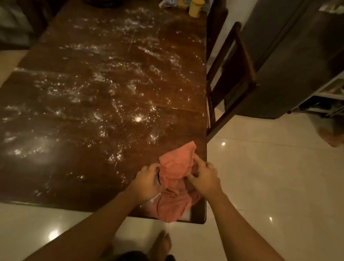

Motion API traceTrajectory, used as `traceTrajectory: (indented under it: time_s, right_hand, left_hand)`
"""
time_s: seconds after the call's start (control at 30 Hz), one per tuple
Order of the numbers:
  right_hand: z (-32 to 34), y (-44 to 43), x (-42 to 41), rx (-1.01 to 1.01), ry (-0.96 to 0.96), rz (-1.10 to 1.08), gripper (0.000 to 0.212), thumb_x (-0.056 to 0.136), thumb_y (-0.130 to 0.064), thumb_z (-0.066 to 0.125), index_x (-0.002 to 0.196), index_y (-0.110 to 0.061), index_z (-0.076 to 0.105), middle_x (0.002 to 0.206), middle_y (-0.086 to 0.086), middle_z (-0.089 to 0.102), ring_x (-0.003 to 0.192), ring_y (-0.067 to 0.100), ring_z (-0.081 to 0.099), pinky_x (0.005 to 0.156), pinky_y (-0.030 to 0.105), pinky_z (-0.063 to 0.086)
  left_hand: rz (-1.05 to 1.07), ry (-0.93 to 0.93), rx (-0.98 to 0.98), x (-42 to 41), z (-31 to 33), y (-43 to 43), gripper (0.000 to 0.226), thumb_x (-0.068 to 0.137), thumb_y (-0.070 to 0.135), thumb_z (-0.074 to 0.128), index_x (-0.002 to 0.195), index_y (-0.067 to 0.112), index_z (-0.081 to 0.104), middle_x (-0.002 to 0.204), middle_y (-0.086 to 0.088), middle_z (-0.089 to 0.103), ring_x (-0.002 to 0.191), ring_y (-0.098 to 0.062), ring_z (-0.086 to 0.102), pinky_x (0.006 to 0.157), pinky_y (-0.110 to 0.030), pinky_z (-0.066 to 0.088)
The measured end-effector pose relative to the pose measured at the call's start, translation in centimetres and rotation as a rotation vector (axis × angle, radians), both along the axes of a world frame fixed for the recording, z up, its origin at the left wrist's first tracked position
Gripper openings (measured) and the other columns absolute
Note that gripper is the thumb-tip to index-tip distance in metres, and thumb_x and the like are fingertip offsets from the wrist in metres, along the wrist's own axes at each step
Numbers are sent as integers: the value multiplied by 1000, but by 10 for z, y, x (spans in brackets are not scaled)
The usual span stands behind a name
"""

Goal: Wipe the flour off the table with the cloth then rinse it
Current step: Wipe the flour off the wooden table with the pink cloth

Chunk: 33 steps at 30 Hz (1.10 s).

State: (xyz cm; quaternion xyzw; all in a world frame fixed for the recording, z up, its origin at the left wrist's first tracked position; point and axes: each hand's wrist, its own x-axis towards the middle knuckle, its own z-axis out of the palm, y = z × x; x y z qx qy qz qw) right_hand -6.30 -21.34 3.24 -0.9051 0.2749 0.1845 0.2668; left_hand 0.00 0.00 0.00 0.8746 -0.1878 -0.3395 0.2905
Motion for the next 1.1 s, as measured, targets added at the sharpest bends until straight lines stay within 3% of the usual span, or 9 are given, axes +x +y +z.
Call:
traceTrajectory:
  time_s: [0.17,0.27,0.37,0.53,0.7,0.8,0.87,0.97,1.1]
  right_hand:
    - [-5,-8,4,-12,78,20,75,83,-63,59,145,-28,34,128,11,58,116,37,55,98,53,48]
    - [-9,-5,6,123,137,-13,88,69,-78,53,142,-30,42,128,6,62,118,38,56,101,52,45]
    - [-16,-6,11,263,50,-135,74,57,-81,49,112,-33,65,115,3,69,110,33,61,98,50,48]
    - [-1,-9,16,480,-206,-322,21,89,-29,70,92,-8,67,93,13,72,89,31,69,87,48,56]
    - [22,-18,23,665,-354,-391,21,96,-10,64,112,2,61,106,17,71,90,21,66,78,29,55]
    - [33,-22,29,738,-427,-394,23,94,-10,66,114,1,61,122,2,68,99,11,68,85,28,56]
    - [42,-23,34,766,-470,-390,22,93,-9,68,112,-1,62,121,-10,65,98,0,68,87,29,59]
    - [51,-25,44,762,-526,-375,18,90,-7,71,106,-9,63,106,10,72,98,20,71,89,43,59]
    - [58,-25,50,842,-573,-348,23,90,0,68,110,-8,61,98,4,74,93,19,71,81,37,60]
  left_hand:
    - [310,120,-83,-14,9,-21,89,86,37,72,151,6,20,122,-15,64,113,-32,60,93,-37,49]
    - [465,190,-163,-18,14,-30,59,89,24,72,136,5,43,109,-8,66,102,-25,63,81,-30,48]
    - [559,285,-269,-16,18,-36,31,91,10,68,119,0,62,108,-12,69,96,-24,66,80,-33,55]
    - [623,383,-397,-7,32,-36,7,92,6,63,95,10,69,92,-6,69,83,-18,63,64,-23,51]
    - [786,611,-543,6,45,-39,22,93,1,50,82,19,55,77,-2,59,73,-16,55,66,-29,45]
    - [820,636,-630,19,51,-36,22,91,6,59,81,24,51,79,4,62,76,-14,55,68,-29,42]
    - [831,607,-664,27,60,-36,19,90,8,64,91,25,55,80,5,66,73,-12,60,63,-28,49]
    - [818,495,-687,39,74,-34,41,85,3,72,118,20,55,100,-5,72,81,-15,71,61,-25,57]
    - [718,346,-698,50,81,-29,41,87,-7,65,122,14,59,105,-5,73,92,-16,73,70,-23,58]
